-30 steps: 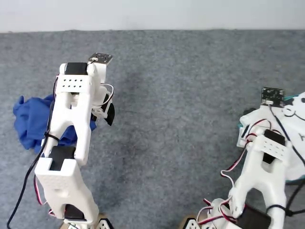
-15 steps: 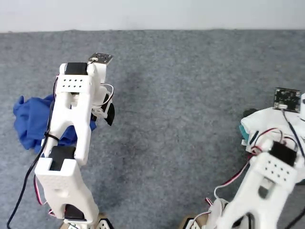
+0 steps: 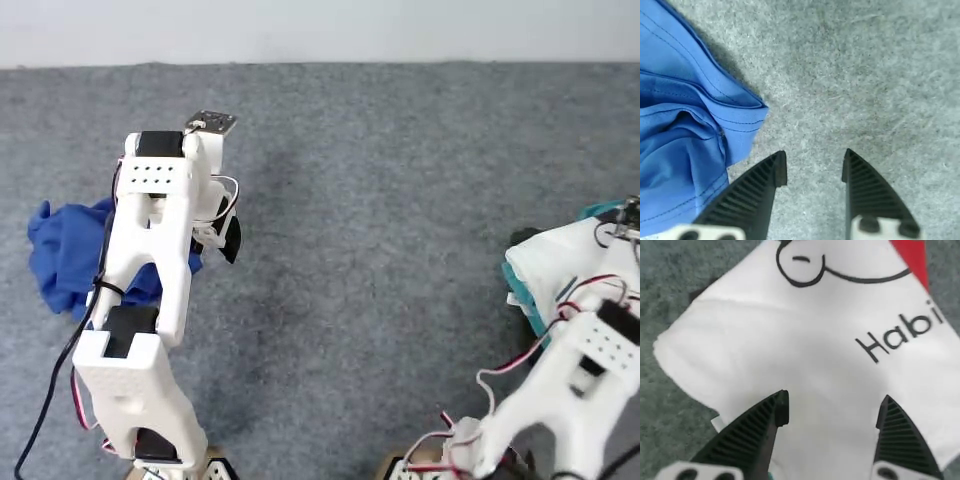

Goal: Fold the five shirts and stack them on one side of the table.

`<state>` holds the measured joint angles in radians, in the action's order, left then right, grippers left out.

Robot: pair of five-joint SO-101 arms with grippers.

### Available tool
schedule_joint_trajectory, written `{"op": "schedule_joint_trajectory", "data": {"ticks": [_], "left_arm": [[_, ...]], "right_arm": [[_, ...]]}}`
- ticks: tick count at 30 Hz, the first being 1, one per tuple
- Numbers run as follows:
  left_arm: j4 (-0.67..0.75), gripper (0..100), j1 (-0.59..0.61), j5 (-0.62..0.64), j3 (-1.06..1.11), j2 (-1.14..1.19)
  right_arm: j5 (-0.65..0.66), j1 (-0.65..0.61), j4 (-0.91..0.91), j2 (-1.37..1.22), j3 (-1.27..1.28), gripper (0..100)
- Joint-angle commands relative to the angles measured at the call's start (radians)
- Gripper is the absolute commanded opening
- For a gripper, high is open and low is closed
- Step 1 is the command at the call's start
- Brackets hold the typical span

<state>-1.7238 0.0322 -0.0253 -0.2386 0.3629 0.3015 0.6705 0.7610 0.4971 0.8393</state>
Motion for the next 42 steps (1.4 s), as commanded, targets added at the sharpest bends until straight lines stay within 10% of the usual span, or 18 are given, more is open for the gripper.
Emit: {"op": "schedule_joint_trajectory", "data": {"ticks": [1,25,42], "left_arm": [[0.006,19,-0.006,0.000,-0.004,-0.012],[0.003,19,0.015,0.000,-0.004,-0.015],[0.020,19,0.666,0.003,-0.364,0.081]], "right_arm": [[0.009,0.013,-0.064,-0.082,-0.008,28.8],[0.009,0.018,0.292,0.292,-0.144,28.8],[0.189,0.010,0.549,0.341,-0.144,28.8]]}}
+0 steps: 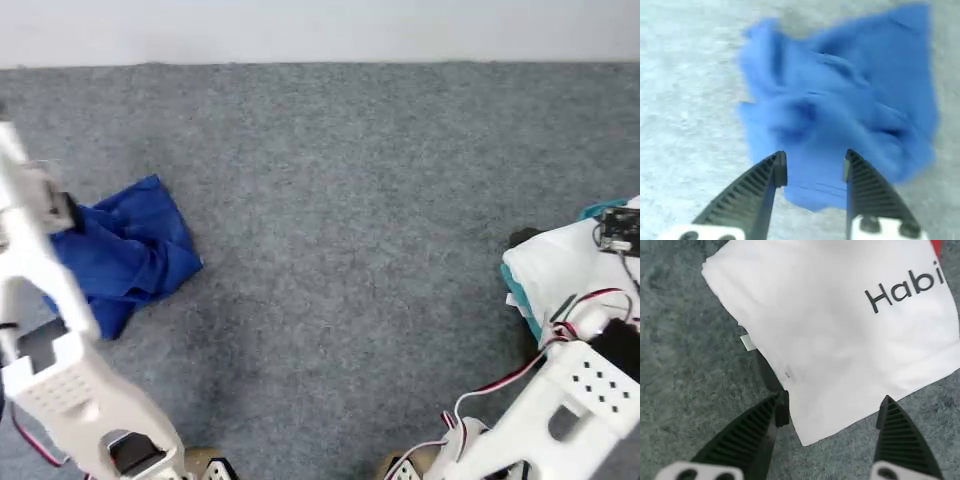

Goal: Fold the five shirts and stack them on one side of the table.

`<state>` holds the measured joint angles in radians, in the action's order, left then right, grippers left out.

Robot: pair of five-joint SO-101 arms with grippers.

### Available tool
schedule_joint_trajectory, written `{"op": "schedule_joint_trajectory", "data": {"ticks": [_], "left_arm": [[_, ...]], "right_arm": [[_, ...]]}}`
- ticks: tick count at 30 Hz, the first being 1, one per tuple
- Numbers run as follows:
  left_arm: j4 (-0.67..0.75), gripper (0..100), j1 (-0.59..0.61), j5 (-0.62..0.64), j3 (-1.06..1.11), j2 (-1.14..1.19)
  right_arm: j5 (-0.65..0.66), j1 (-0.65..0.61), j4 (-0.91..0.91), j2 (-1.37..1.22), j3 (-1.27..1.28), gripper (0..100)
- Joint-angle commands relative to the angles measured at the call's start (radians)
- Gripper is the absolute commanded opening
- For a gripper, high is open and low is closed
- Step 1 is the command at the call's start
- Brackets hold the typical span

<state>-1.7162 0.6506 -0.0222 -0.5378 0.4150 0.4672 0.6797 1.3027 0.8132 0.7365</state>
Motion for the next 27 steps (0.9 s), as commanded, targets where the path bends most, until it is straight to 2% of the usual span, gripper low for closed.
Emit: {"op": "schedule_joint_trajectory", "data": {"ticks": [1,5,9,14,18,20,23,27], "left_arm": [[0.009,19,0.049,0.000,-0.068,0.060],[-0.021,19,0.037,0.000,-0.070,0.184],[-0.029,19,-0.026,0.000,-0.070,0.272],[-0.031,19,-0.127,0.003,-0.064,0.285],[-0.035,18,-0.163,0.005,-0.062,0.292],[-0.035,14,-0.163,0.002,-0.062,0.287],[-0.037,1,-0.163,0.000,-0.081,0.275],[-0.040,1,-0.203,0.000,-0.084,0.207]], "right_arm": [[0.023,0.001,0.007,0.025,-0.041,28.8],[0.023,0.001,0.007,0.025,-0.041,28.8],[0.023,0.001,0.008,0.025,-0.041,28.8],[0.023,0.001,0.030,0.025,-0.041,28.8],[0.023,0.001,0.031,0.025,-0.041,28.8],[0.023,0.001,0.030,0.025,-0.041,28.8],[0.023,0.001,0.027,0.025,-0.041,28.8],[0.021,0.001,0.028,0.025,-0.040,28.8]]}}
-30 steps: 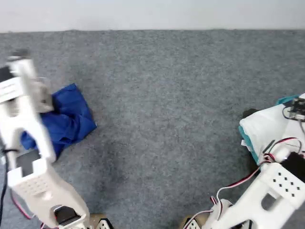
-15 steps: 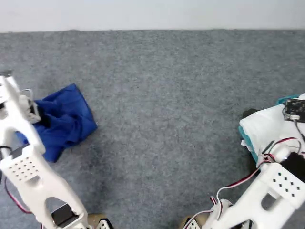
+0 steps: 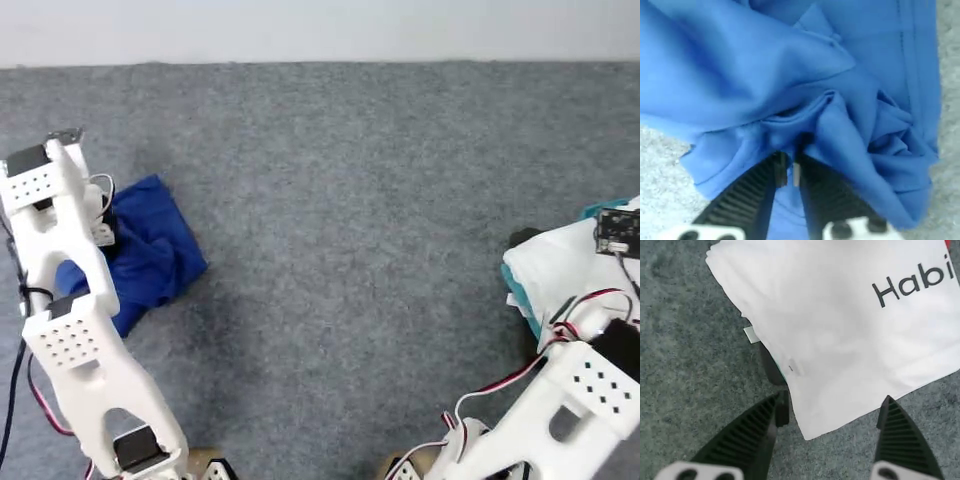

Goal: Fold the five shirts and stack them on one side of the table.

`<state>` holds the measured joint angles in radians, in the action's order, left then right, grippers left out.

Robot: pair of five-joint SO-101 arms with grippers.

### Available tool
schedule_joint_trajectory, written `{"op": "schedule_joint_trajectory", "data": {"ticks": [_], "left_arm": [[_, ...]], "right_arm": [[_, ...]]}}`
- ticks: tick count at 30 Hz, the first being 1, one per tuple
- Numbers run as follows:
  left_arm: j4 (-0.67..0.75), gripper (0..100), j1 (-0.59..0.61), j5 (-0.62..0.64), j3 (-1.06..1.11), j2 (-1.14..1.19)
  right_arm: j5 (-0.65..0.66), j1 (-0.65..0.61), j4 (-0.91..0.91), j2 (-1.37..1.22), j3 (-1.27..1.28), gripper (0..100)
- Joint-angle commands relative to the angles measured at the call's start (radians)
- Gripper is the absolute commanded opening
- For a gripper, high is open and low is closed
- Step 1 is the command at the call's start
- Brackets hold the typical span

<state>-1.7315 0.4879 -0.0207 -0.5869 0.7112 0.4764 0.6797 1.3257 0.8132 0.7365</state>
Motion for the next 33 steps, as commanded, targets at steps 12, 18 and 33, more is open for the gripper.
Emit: {"op": "schedule_joint_trajectory", "data": {"ticks": [12,18,33], "left_arm": [[-0.023,1,-0.436,-0.005,-0.065,-0.508],[-0.023,2,-0.324,-0.031,0.064,-0.594],[0.091,14,0.015,-0.242,0.521,-0.439]], "right_arm": [[0.018,0.001,-0.004,0.035,0.043,28.8],[0.020,0.001,-0.004,0.035,0.114,28.9],[0.020,0.001,-0.058,0.027,0.123,28.8]]}}
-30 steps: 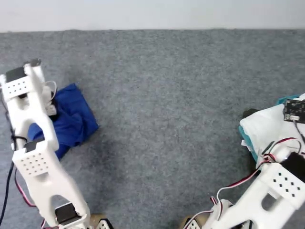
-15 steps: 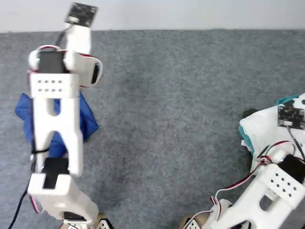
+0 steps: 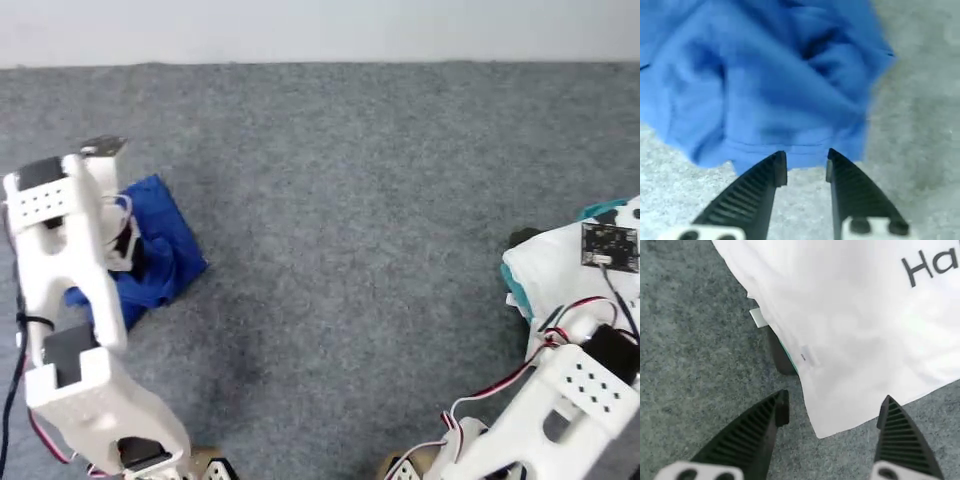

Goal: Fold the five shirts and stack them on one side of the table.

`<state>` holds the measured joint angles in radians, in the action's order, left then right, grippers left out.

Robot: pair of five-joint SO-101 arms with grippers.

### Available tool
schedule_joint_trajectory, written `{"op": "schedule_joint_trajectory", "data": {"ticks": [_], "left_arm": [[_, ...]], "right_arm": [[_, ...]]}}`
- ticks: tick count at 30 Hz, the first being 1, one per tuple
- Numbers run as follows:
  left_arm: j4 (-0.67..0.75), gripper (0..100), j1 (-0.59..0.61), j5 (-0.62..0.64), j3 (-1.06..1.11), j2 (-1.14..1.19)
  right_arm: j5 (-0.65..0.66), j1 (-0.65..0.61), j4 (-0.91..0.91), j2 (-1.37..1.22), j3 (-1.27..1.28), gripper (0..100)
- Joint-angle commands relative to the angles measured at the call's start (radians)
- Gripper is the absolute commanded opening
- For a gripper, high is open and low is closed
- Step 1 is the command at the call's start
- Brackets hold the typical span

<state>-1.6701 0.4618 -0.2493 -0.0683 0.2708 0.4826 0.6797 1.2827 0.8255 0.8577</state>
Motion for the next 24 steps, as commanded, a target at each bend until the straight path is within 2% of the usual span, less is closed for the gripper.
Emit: {"op": "schedule_joint_trajectory", "data": {"ticks": [1,6,10,14,17,24], "left_arm": [[0.032,14,0.051,-0.015,0.002,0.012],[0.032,14,0.074,-0.060,-0.001,0.028],[0.084,15,0.084,-0.071,-0.048,0.032],[0.072,15,0.094,-0.072,-0.091,0.037],[0.068,15,0.098,-0.118,-0.082,0.048],[0.066,14,0.115,-0.137,-0.076,0.157]], "right_arm": [[0.014,0.001,-0.015,0.015,0.002,28.8],[0.014,0.001,-0.016,0.015,0.002,28.8],[0.014,0.001,-0.015,0.015,0.002,28.8],[0.014,-0.010,-0.010,0.015,0.002,28.8],[0.014,-0.031,-0.010,0.015,0.002,28.8],[0.012,-0.048,-0.010,0.015,0.002,28.8]]}}
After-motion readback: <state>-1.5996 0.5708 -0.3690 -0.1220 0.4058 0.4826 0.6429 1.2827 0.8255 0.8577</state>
